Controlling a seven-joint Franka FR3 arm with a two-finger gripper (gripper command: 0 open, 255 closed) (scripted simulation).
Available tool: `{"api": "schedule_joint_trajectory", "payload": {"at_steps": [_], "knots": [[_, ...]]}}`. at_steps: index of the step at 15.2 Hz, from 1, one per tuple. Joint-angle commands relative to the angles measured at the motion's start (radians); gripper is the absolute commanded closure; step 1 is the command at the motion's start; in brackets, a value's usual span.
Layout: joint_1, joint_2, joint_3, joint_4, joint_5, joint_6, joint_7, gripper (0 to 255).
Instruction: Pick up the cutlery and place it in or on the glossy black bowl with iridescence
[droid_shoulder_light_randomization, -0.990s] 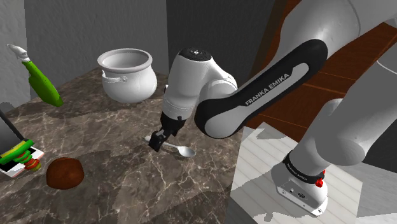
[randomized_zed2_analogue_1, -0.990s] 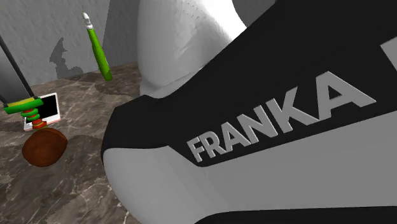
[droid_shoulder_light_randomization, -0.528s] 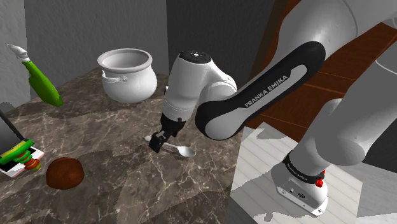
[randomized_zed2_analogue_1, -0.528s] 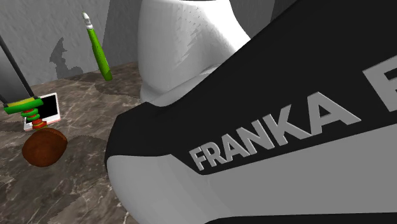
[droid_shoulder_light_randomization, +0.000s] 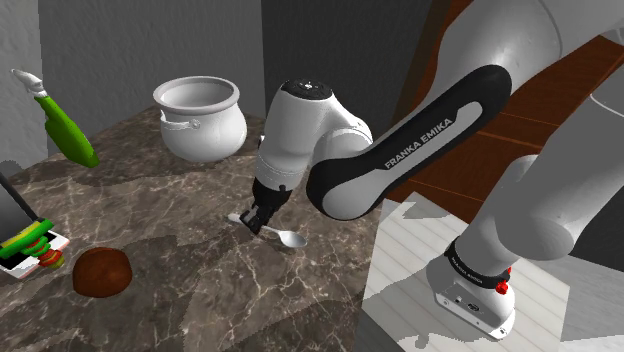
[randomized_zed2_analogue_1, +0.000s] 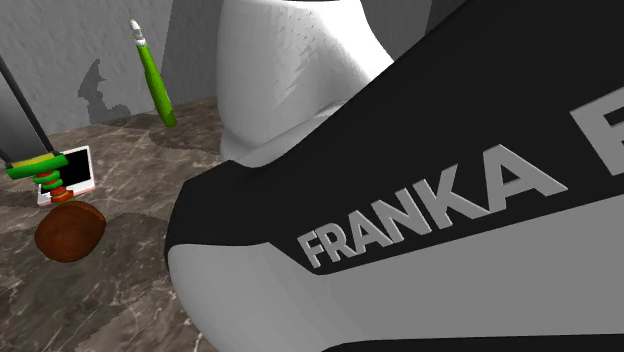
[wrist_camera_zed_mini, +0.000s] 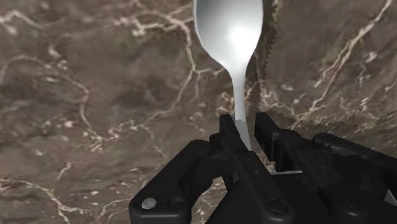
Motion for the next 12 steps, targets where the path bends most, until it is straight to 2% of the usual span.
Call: {"api": "schedule_joint_trajectory", "payload": {"at_steps": [1,12], "knots": [[0.0,0.0,0.0,0.0,0.0,0.0,0.0,255],[0.019,-0.112,-0.023,0.05,0.091,-0.15,-0.066,255]]}}
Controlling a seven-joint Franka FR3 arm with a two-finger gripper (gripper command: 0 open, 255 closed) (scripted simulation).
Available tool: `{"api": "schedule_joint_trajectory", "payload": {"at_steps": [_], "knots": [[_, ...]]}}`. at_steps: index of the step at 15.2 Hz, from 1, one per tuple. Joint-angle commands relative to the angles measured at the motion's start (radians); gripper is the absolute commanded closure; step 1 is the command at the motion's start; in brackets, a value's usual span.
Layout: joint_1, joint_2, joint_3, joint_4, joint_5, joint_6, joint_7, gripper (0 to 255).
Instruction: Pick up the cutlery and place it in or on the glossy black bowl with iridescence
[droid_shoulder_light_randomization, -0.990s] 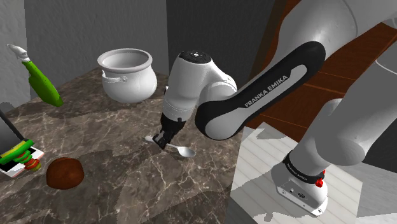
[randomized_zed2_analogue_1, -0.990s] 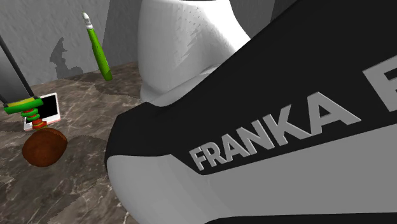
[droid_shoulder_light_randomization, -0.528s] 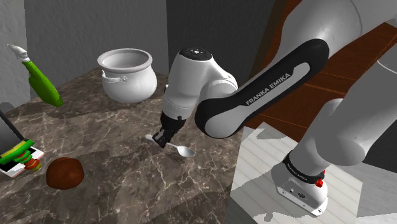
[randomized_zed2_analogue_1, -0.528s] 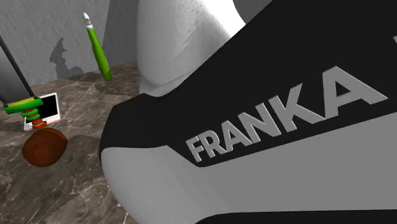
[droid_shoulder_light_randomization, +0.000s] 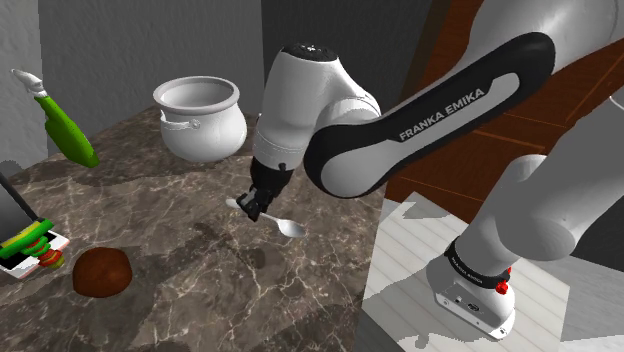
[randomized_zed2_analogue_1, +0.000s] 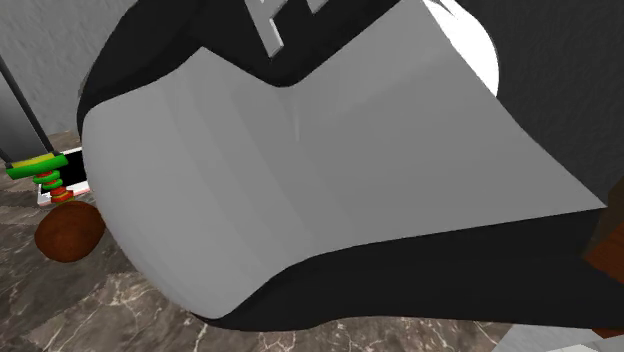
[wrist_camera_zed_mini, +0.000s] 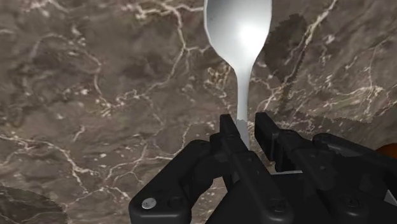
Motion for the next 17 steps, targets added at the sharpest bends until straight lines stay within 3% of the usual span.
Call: {"api": "schedule_joint_trajectory", "payload": {"at_steps": [1,17], "knots": [[0.003,-0.02,-0.006,0.011,0.013,-0.029,-0.01,255],[0.014,-0.133,-0.048,0.138,0.054,-0.263,-0.043,255]]}}
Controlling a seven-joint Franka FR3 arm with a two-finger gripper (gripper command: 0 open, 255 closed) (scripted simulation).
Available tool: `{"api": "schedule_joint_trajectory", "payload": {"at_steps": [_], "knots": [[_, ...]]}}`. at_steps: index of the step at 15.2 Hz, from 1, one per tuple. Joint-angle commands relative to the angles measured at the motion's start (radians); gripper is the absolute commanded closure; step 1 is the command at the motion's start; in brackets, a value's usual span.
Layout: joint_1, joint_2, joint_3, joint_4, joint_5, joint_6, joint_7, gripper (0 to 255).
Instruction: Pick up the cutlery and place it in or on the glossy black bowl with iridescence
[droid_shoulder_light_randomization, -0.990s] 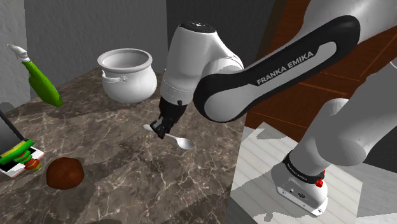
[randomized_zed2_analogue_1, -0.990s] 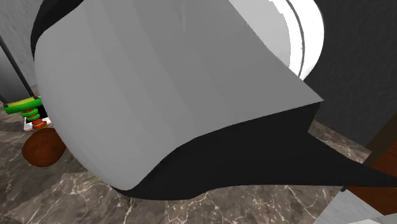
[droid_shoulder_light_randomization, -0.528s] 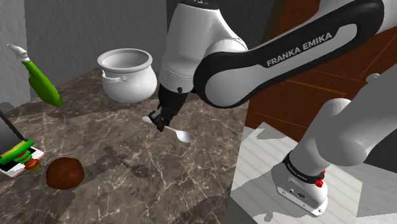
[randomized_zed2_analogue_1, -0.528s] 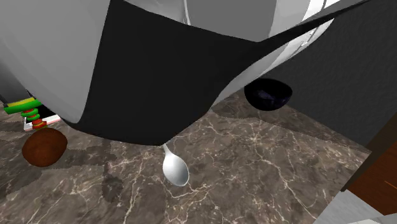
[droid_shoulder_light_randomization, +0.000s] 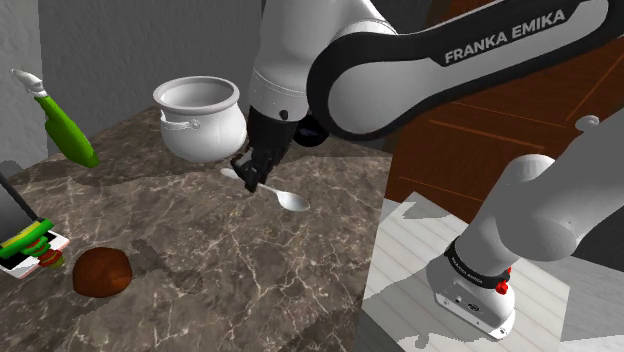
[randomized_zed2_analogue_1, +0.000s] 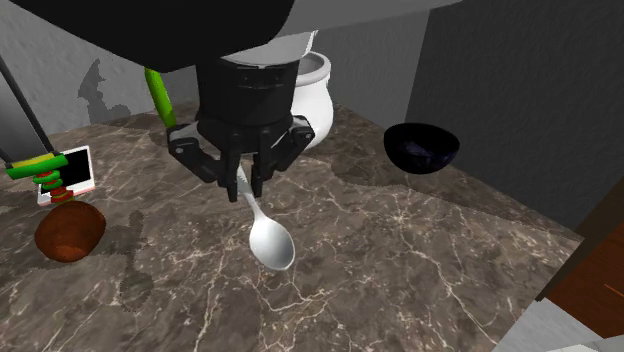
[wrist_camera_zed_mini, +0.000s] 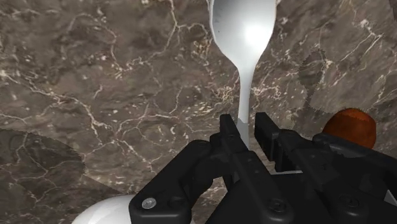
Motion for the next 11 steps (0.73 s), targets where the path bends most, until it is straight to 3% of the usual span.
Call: {"api": "schedule_joint_trajectory", "payload": {"at_steps": [1,6,11], "knots": [[-0.001,-0.006,-0.004,0.023,-0.001,-0.029,0.0,255],[-0.001,-0.024,-0.014,0.07,0.001,-0.094,-0.002,255],[-0.032,-0.056,-0.114,0.035,0.02,-0.106,-0.144,255]]}}
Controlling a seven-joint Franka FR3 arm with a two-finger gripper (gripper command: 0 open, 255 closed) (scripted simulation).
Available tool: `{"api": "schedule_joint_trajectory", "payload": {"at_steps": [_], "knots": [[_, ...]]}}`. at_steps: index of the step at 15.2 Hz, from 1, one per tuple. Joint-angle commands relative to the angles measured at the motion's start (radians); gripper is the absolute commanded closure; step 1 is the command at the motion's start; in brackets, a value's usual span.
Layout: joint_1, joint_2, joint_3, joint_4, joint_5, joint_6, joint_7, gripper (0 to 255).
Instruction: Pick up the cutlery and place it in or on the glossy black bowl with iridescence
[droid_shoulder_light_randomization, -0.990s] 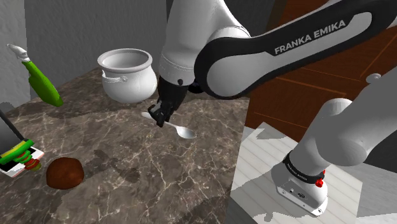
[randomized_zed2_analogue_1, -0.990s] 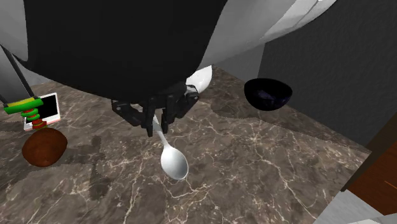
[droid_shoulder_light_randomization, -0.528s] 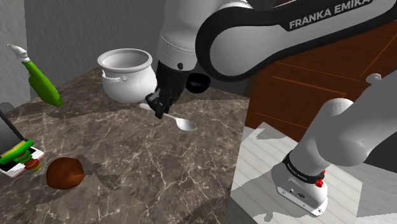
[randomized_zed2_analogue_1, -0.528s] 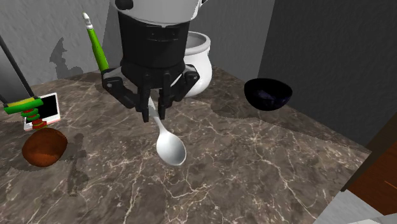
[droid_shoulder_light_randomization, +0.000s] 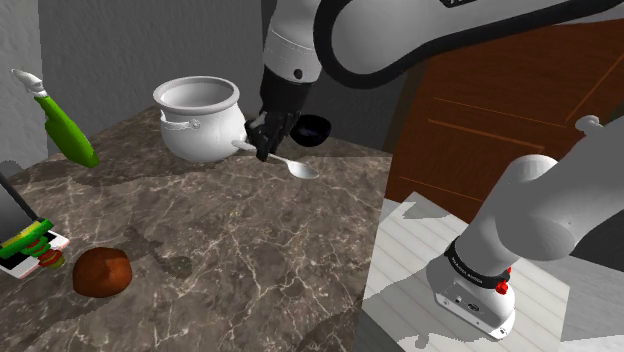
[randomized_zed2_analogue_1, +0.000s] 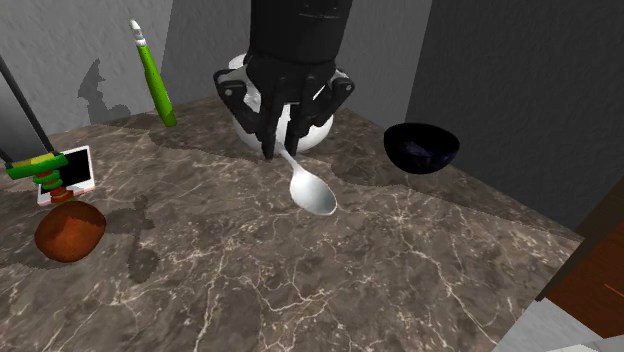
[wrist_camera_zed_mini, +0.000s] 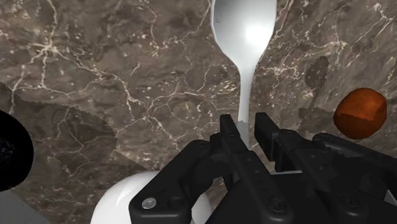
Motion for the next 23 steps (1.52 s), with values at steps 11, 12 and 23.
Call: {"api": "schedule_joint_trajectory", "payload": {"at_steps": [11,12,23], "knots": [[-0.099,0.022,-0.222,0.018,-0.003,-0.041,-0.314,255],[-0.108,0.031,-0.239,0.027,-0.004,-0.045,-0.338,255],[-0.206,0.187,-0.405,0.202,-0.009,-0.107,-0.59,255]]}}
